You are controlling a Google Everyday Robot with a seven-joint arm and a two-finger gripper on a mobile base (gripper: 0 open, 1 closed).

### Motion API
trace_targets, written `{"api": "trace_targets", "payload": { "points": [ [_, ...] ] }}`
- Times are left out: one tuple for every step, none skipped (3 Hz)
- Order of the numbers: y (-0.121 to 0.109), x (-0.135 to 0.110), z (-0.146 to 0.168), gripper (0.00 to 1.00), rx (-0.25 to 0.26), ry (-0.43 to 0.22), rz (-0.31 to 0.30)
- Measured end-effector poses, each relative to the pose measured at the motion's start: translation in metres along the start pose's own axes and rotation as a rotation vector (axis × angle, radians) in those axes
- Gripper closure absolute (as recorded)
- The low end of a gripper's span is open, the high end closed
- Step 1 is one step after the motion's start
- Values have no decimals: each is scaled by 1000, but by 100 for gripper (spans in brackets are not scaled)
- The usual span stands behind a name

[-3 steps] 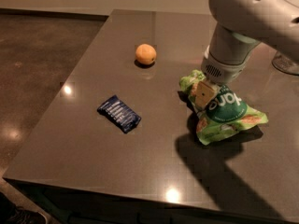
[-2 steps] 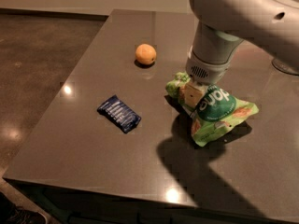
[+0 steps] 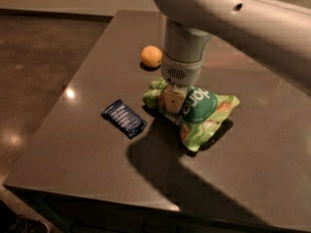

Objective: Move green rice chip bag near rxbar blueberry

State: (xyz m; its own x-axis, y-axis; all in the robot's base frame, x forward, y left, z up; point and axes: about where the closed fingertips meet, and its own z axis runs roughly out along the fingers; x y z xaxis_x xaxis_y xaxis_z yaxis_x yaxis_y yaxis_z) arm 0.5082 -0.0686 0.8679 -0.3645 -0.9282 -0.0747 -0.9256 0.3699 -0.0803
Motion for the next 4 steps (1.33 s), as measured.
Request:
{"api": "trace_targets", "payload": {
  "points": [
    [15, -22, -4, 74, -39, 23, -140],
    [23, -31, -7, 50, -54, 26, -207],
    [29, -32, -10, 28, -47, 10, -249],
    [27, -35, -9, 4, -41, 1, -250]
  ]
}}
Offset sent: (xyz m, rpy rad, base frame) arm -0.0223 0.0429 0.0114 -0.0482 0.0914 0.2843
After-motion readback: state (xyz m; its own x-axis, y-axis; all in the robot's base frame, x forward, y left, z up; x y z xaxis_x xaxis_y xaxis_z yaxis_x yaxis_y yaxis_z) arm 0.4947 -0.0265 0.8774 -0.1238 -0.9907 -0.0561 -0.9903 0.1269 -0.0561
